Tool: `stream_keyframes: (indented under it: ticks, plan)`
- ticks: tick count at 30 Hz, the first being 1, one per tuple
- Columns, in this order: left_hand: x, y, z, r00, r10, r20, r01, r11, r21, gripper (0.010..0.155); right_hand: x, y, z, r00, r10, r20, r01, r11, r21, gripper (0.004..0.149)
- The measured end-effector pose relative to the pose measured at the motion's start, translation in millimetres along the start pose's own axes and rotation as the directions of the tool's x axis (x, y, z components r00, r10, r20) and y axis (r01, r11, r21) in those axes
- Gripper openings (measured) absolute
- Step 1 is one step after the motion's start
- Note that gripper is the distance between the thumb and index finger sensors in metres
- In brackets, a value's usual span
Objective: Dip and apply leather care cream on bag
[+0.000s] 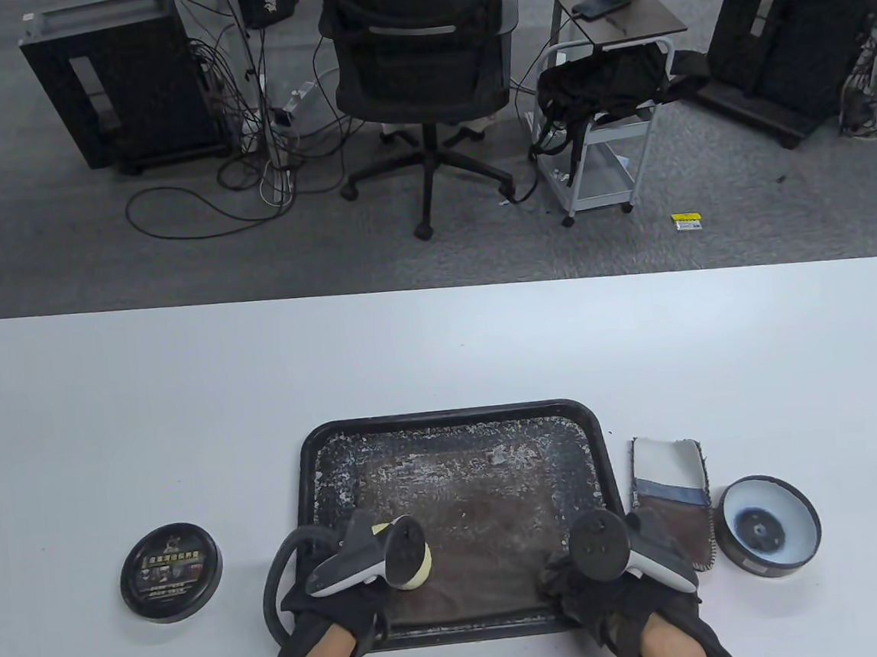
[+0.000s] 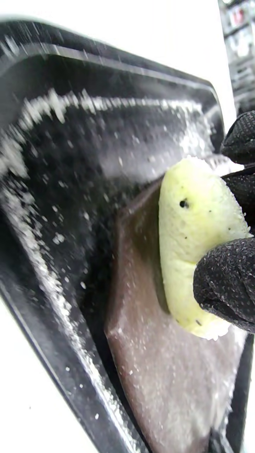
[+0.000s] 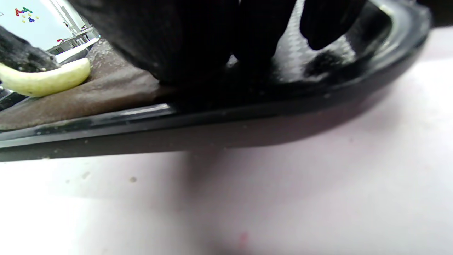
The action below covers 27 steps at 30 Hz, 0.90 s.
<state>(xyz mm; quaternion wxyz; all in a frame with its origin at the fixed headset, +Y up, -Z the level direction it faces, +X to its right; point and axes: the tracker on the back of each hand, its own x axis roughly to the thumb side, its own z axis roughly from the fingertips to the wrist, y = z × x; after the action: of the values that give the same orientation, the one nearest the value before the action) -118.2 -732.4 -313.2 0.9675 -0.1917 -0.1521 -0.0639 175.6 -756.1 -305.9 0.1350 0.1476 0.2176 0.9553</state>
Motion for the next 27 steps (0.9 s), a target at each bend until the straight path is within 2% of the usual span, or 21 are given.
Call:
stream_keyframes:
  ticks: [5,9,13,20,27]
  plan:
    - [-11,0,6,0.997,0.01,-0.073,-0.014,0.998,-0.062,0.044,0,0,0,1.0,-0.003,0.002,0.003,1.0,0.001,0.047]
    - [-7,-1,7,0.999,-0.002,-0.042,0.002,1.0,-0.005,0.044,0,0,-1,1.0,-0.008,0.006,0.008,1.0,0.0,0.048]
    - [5,0,5,1.0,0.005,0.003,-0.005,0.999,0.045,0.045,-1,0,-1,0.999,-0.028,0.017,0.028,1.0,0.002,0.05]
    - [38,1,-5,0.993,0.018,0.115,-0.032,0.992,0.118,0.045,-2,0,-2,0.998,-0.052,0.018,0.052,0.999,-0.015,0.067]
    - [70,5,-16,0.979,0.038,0.202,-0.071,0.985,0.159,0.045,-2,0,-2,0.999,-0.049,0.014,0.049,0.999,-0.023,0.069]
